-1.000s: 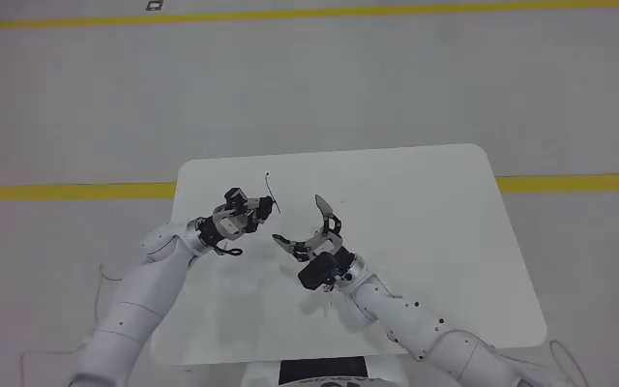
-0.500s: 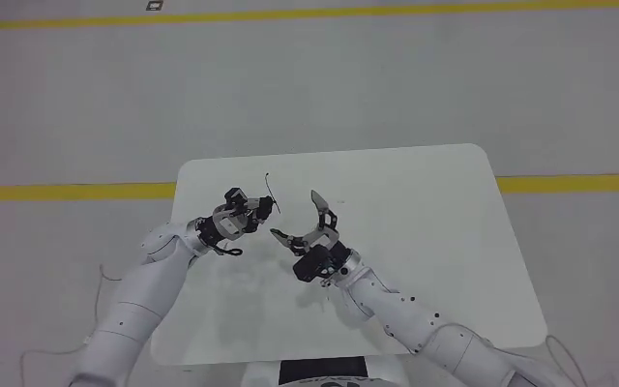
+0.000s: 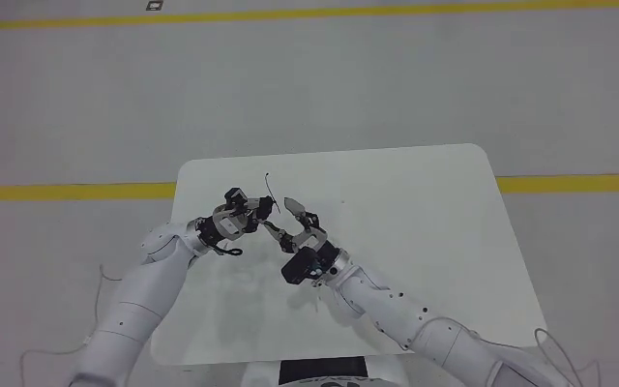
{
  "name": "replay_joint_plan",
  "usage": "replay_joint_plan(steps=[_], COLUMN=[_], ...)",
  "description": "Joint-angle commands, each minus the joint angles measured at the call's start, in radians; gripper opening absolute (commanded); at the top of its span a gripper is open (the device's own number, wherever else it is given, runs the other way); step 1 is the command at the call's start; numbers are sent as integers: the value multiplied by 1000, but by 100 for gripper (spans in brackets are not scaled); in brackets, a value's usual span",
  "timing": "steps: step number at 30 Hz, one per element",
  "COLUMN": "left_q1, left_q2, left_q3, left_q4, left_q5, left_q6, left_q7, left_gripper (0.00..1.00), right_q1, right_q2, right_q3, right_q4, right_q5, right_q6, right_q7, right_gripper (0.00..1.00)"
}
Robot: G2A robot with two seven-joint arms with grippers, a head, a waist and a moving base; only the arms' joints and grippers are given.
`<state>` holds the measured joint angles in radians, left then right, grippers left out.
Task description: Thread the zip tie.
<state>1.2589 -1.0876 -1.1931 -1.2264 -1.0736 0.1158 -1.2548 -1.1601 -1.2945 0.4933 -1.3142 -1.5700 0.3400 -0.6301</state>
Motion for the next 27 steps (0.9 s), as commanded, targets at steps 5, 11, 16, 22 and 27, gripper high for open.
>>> replay_joint_plan(steps=[5,11,16,22,27], left_q1=[0,0,0,0,0], left_q2=[0,0,0,0,0], left_q3=[0,0,0,0,0], left_q4=[0,0,0,0,0], left_q5=[0,0,0,0,0], left_q6=[0,0,0,0,0], left_q7=[0,0,0,0,0], left_gripper=[0,0,0,0,0], right_q1=[-2,-5,-5,-2,1], right_q2=[-2,3,8,13,15], right_q3=[11,16,19,20,16], right_q4=[9,8,8,5,4], right_q5=[0,0,0,0,0], right_q6=[0,0,0,0,0], right_q7=[-16,-34,-46,-46,-42], right_gripper=[39,29,27,22,20])
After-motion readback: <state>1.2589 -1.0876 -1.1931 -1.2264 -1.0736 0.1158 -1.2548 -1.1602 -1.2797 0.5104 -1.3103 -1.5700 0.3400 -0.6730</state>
